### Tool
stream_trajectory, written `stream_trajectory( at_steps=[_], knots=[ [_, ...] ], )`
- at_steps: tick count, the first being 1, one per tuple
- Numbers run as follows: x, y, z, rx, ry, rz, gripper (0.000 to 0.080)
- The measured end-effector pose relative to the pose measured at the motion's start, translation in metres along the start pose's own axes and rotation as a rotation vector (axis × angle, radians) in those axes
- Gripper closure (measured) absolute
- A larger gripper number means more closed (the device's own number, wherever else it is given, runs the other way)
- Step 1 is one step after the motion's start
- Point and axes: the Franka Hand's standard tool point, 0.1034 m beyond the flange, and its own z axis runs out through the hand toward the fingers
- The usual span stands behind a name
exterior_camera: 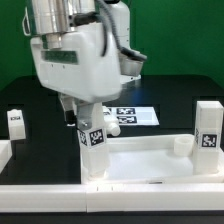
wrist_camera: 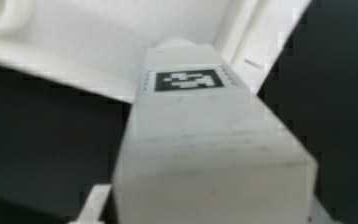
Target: Assemble desk
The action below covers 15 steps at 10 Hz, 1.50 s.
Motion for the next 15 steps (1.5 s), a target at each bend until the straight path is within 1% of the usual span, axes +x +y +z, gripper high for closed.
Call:
stream_trajectory(
  at_steps=[2,3,4,6,8,9,10,11,12,14,15],
  knots=[
    [0.0,0.001,0.0,-0.004,0.0,0.058,0.0515],
    [0.0,0.003,0.0,-0.007,-0.005,0.138,0.0515],
    [0.0,0.004,0.0,-0.01,-0.008,0.24,0.0515],
    [-0.008,0.006,0.0,-0.013,-0.022,0.538,0.0515],
    [-0.009,0.006,0.0,-0.016,-0.023,0.447,0.0515],
    [-0.013,0.001,0.0,-0.012,-0.022,0.332,0.0333],
    [-0.02,-0.003,0.0,-0.006,-0.028,0.098,0.0215],
    [-0.024,-0.004,0.001,-0.003,-0.034,-0.022,0.0215],
    [-0.023,-0.004,0.001,-0.003,-0.034,-0.059,0.0161],
    [-0.022,-0.004,0.001,-0.001,-0.034,-0.227,0.0153],
    [-0.025,-0.003,0.001,-0.013,-0.029,-0.379,0.0153]
  ],
)
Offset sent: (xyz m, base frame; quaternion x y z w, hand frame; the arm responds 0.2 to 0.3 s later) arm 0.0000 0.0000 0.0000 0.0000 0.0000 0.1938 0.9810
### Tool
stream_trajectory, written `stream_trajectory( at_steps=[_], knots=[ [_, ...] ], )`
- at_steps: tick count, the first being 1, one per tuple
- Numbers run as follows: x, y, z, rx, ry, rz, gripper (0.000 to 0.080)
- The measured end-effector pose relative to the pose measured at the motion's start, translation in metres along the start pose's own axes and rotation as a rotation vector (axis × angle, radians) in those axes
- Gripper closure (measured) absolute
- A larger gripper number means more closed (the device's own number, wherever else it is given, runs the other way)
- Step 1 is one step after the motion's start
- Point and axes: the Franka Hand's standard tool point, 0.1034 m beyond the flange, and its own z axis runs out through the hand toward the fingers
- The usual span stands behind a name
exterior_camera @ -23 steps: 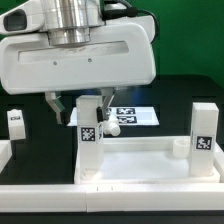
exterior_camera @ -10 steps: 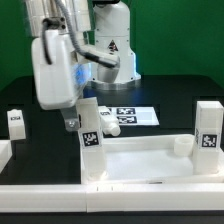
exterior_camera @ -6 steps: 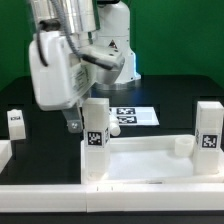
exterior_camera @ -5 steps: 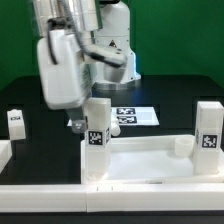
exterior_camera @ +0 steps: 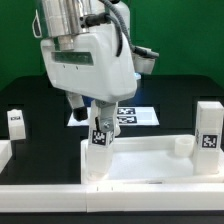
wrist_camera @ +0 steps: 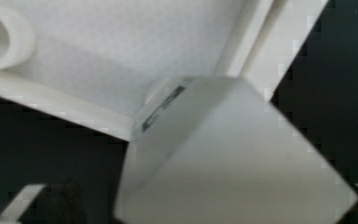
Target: Assemble desk
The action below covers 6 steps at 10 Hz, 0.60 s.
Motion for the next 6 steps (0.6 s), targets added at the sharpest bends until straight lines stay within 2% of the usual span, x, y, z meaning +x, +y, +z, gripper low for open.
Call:
stream_trajectory(
  at_steps=[1,2,4,6],
  knots=[
    [-0.0061,-0.0052,-0.001,-0.028,-0.003,-0.228,0.0151],
    [-0.0064,-0.0055,-0.0015,-0.029,-0.015,-0.388,0.0151],
    [-0.0073,-0.0054,-0.0004,-0.028,-0.017,-0.397,0.0151],
    [-0.0073,-0.0051,-0.0001,-0.029,-0.018,-0.392,0.04]
  ],
)
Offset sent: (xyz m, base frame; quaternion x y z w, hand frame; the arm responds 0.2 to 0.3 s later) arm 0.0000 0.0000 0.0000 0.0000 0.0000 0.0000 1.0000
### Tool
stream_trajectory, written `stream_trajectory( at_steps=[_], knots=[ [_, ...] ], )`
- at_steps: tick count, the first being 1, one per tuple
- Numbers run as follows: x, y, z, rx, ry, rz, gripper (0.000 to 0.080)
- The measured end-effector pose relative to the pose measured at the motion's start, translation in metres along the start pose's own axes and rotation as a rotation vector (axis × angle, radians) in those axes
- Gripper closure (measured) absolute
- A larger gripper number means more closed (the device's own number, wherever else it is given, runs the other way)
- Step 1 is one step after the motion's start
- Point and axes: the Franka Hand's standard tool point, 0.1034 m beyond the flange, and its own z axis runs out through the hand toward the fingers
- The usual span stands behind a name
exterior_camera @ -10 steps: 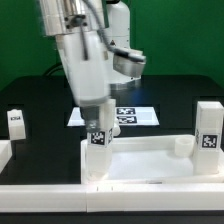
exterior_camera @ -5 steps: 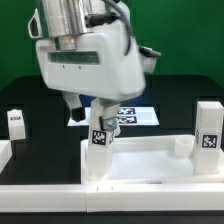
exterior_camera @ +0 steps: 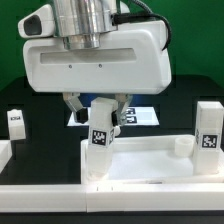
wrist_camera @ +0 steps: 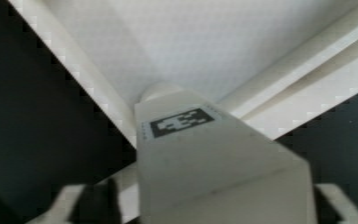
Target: Assemble desk
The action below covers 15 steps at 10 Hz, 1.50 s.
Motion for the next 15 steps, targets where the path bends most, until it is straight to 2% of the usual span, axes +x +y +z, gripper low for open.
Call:
stream_trajectory(
  at_steps=[1,2,4,7,8,9,11,12,13,14,15],
  knots=[
    [0.001,0.004,0.0,-0.004,0.0,0.021,0.04],
    [0.004,0.01,0.0,0.0,0.001,0.119,0.0508],
    [0.008,0.015,0.0,0.006,0.002,0.287,0.051],
    [0.005,0.01,0.003,0.017,-0.009,0.835,0.051],
    [0.007,0.012,0.003,0.056,-0.039,1.09,0.0509],
    [0.007,0.012,0.003,0.068,-0.05,1.157,0.0509],
    [0.006,0.011,0.003,0.067,-0.051,1.149,0.0509],
    [0.006,0.01,0.004,0.066,-0.05,1.125,0.042],
    [0.003,0.005,0.003,0.06,-0.045,0.911,0.042],
    [0.0,-0.001,0.002,0.053,-0.064,0.765,0.0236],
    [0.001,0.001,0.002,0.052,-0.058,0.706,0.0169]
  ],
)
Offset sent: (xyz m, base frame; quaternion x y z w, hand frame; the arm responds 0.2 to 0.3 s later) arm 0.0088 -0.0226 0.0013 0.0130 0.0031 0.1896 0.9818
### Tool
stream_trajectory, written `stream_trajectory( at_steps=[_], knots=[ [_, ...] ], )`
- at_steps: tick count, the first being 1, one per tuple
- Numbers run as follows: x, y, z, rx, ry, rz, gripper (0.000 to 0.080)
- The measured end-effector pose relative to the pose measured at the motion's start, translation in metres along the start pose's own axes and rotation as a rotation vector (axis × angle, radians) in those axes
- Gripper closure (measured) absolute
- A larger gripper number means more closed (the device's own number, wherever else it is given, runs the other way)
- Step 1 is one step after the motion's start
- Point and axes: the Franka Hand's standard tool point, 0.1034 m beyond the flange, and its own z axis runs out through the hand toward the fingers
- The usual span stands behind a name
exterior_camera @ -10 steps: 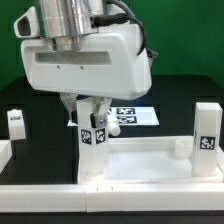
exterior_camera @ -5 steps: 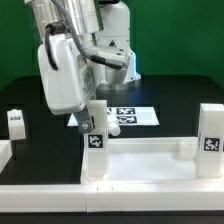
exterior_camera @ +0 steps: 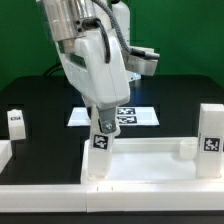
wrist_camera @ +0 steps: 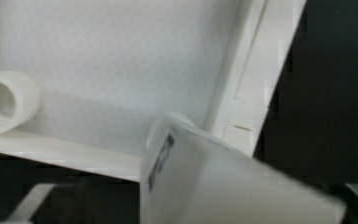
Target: Assemble desk
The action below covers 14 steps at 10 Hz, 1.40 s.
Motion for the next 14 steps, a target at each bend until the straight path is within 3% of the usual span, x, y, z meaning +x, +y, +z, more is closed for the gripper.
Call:
stream_trajectory(
  at_steps=[2,3,4,6,7,9,10,14],
  knots=[
    [0.0,0.0,0.0,0.0,0.0,-0.102,0.0153],
    [-0.001,0.0,0.0,-0.026,0.015,-0.272,0.0153],
    [-0.007,-0.006,-0.002,-0.071,0.046,-0.508,0.015],
    [-0.015,-0.006,-0.002,-0.098,0.001,-0.814,0.015],
    [-0.015,-0.006,-0.002,-0.096,0.002,-0.807,0.015],
    [-0.013,-0.005,-0.002,-0.098,0.005,-0.786,0.0428],
    [-0.008,-0.001,-0.002,-0.108,0.008,-0.779,0.0492],
    [0.007,0.005,-0.005,-0.088,0.033,-0.296,0.0511]
  ],
)
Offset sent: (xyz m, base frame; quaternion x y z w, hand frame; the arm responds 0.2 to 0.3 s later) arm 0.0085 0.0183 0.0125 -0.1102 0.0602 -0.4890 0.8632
